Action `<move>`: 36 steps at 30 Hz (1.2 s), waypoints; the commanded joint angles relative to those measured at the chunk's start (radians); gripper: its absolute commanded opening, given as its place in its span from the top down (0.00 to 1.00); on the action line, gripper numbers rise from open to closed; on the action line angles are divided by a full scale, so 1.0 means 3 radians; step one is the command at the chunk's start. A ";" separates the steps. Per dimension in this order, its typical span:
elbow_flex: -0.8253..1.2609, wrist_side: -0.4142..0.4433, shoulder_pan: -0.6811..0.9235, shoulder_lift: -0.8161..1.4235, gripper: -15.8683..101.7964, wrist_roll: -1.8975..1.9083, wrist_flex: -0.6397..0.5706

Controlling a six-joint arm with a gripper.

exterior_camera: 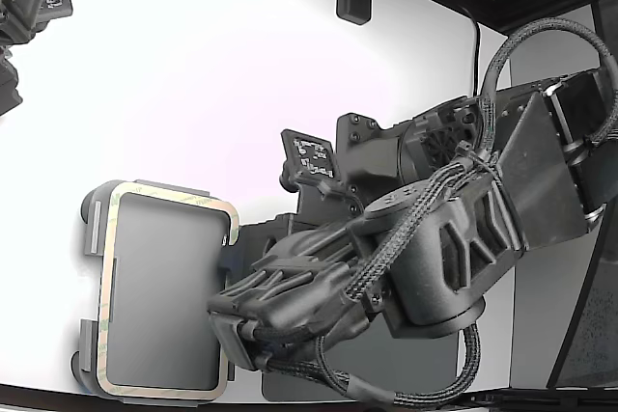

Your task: Move top rectangular frame to the holder.

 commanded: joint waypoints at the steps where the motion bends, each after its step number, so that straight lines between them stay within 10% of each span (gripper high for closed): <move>1: -0.0087 -0.0010 -0.0056 0.0061 0.96 -0.0015 0.0031; 30: -0.0112 -0.0046 -0.0072 0.0000 0.95 -0.0031 0.0026; 34: -0.0138 -0.0005 -0.0072 -0.0010 0.59 -0.0056 0.0026; 35: -0.0138 0.0000 -0.0072 -0.0010 0.41 -0.0056 0.0026; 36: -0.0143 0.0000 -0.0072 -0.0010 0.01 -0.0056 0.0026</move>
